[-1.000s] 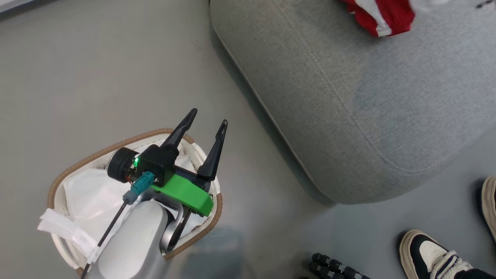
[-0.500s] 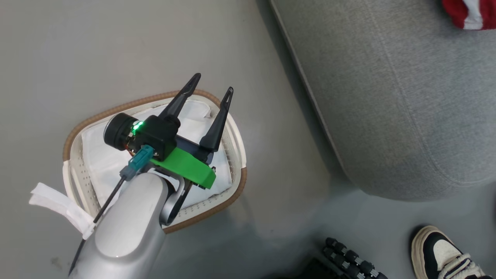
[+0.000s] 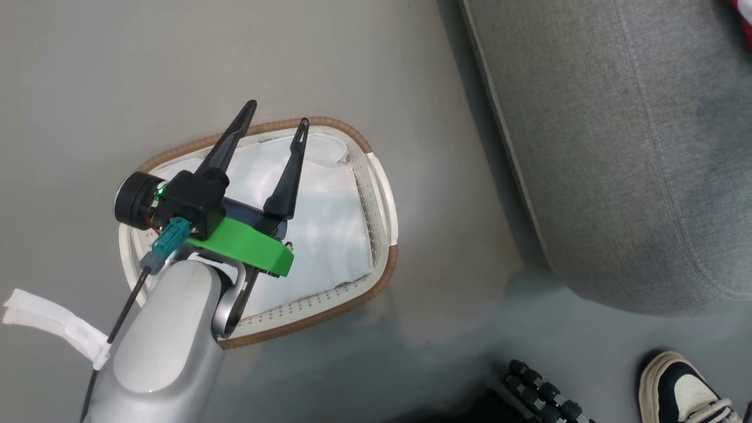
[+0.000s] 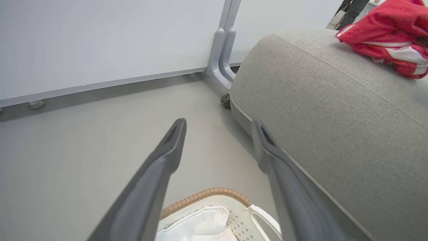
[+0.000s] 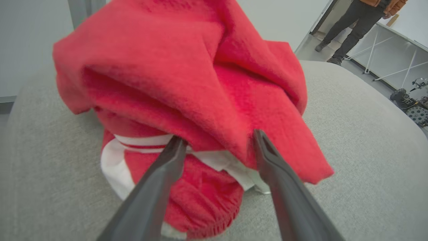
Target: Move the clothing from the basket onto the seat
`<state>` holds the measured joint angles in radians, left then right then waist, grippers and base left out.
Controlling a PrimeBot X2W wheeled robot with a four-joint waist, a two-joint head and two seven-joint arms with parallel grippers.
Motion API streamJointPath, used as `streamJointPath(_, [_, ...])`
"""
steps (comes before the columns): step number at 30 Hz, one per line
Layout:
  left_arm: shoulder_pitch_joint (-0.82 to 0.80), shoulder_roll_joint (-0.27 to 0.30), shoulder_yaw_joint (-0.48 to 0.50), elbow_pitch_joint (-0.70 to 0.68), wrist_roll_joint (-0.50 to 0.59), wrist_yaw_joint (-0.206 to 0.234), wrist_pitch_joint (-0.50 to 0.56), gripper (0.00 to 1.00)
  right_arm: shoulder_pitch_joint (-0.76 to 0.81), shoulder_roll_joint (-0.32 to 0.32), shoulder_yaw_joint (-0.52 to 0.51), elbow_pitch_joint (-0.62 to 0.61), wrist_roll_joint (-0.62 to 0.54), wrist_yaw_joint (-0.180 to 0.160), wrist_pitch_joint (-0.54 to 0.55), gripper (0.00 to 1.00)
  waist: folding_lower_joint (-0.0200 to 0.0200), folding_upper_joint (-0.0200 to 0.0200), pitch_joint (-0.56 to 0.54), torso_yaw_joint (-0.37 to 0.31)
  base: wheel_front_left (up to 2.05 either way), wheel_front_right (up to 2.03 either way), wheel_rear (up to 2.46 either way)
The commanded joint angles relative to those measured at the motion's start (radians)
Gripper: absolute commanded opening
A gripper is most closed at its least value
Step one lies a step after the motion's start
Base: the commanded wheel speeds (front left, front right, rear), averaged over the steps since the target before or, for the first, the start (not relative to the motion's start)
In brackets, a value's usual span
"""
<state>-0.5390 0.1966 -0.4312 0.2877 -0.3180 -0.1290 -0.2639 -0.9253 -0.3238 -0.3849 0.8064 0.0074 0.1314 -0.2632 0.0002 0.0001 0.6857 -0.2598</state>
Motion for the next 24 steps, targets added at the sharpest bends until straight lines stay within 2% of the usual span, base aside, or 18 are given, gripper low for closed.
streamJointPath(1, [0.014, -0.006, 0.007, -0.007, 0.005, -0.002, -0.001, 1.0, 0.041, 0.01, -0.004, -0.024, 0.004, -0.001, -0.002, 1.0, -0.0002, -0.0001, -0.033, -0.011, 0.0, 0.0, 0.0])
streamJointPath(9, [0.071, -0.045, 0.064, -0.015, 0.031, -0.002, -0.001, 1.0, 0.254, 0.071, 0.012, -0.185, 0.055, -0.001, -0.002, 1.0, -0.0002, -0.0001, -0.136, 0.009, 0.0, 0.0, 0.0])
streamJointPath(15, [0.131, -0.082, 0.156, -0.025, 0.066, 0.004, -0.001, 1.0, 0.391, 0.13, 0.062, -0.309, 0.12, -0.001, -0.002, 1.0, -0.0002, -0.0001, -0.209, 0.053, 0.0, 0.0, 0.0])
streamJointPath(24, [0.211, -0.121, 0.289, -0.03, 0.121, 0.023, -0.001, 1.0, 0.468, 0.225, 0.168, -0.415, 0.17, -0.001, -0.002, 1.0, -0.0002, -0.0001, -0.28, 0.135, 0.0, 0.0, 0.0])
